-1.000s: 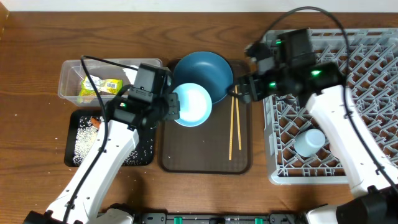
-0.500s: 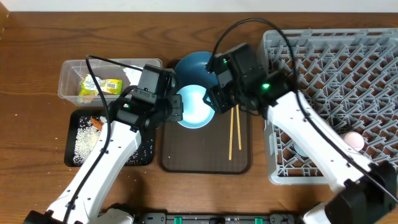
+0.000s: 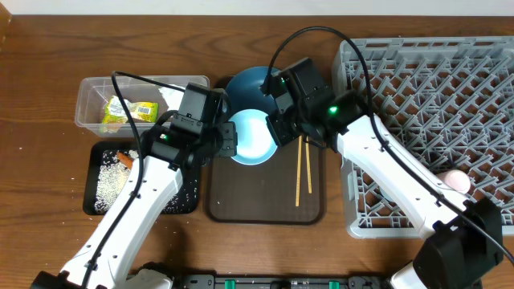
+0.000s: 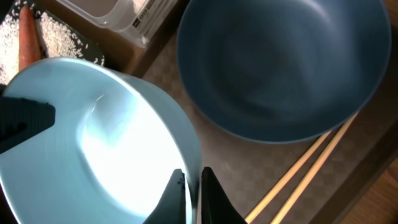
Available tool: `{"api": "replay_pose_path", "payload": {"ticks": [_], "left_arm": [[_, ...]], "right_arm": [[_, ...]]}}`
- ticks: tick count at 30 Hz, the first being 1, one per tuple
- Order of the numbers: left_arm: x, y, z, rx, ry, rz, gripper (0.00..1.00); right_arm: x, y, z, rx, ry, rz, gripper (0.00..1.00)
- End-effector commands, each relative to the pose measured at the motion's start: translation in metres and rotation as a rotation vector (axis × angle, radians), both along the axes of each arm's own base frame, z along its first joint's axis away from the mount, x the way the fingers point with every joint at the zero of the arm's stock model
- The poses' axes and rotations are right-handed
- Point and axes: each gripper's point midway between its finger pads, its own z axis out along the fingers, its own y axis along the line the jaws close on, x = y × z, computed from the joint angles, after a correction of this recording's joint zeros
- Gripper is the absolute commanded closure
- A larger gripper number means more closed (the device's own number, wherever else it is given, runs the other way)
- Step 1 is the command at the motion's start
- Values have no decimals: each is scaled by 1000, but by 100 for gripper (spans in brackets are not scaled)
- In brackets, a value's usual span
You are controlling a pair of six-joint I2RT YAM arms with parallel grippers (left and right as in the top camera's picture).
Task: Sort waste into correct bins and load items into the dishwasher rack
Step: 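Bring the right gripper to the bowl and grasp its rim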
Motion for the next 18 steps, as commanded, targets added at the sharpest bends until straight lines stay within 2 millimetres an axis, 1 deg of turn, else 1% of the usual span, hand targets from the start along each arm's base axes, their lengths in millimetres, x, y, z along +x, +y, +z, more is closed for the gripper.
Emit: {"api": "replay_pose_path", "payload": {"ticks": [1, 4, 6, 7, 8, 12, 16, 18], "left_arm": [[4, -1, 10, -7, -24, -5, 94], [4, -1, 10, -7, -24, -5, 93], [4, -1, 10, -6, -24, -5, 83], [4, -1, 10, -6, -24, -5, 73], [4, -1, 10, -7, -24, -5, 67], [6, -1, 11, -5, -33, -3, 51], [9, -1, 12, -2, -49, 3, 48], [10, -1, 13, -2, -50, 3, 48]], "right_arm": [[1, 4, 12, 7, -36, 2, 99], [0, 6, 13, 9, -39, 8, 99], [0, 6, 13, 10, -40, 9, 99], [0, 6, 14, 10, -41, 9, 99], [0, 6, 14, 11, -43, 8, 99], [4, 3, 17, 0, -61, -8, 99], [13, -7, 19, -49, -102, -49, 99], [20, -18, 20, -97, -140, -89, 99]]}}
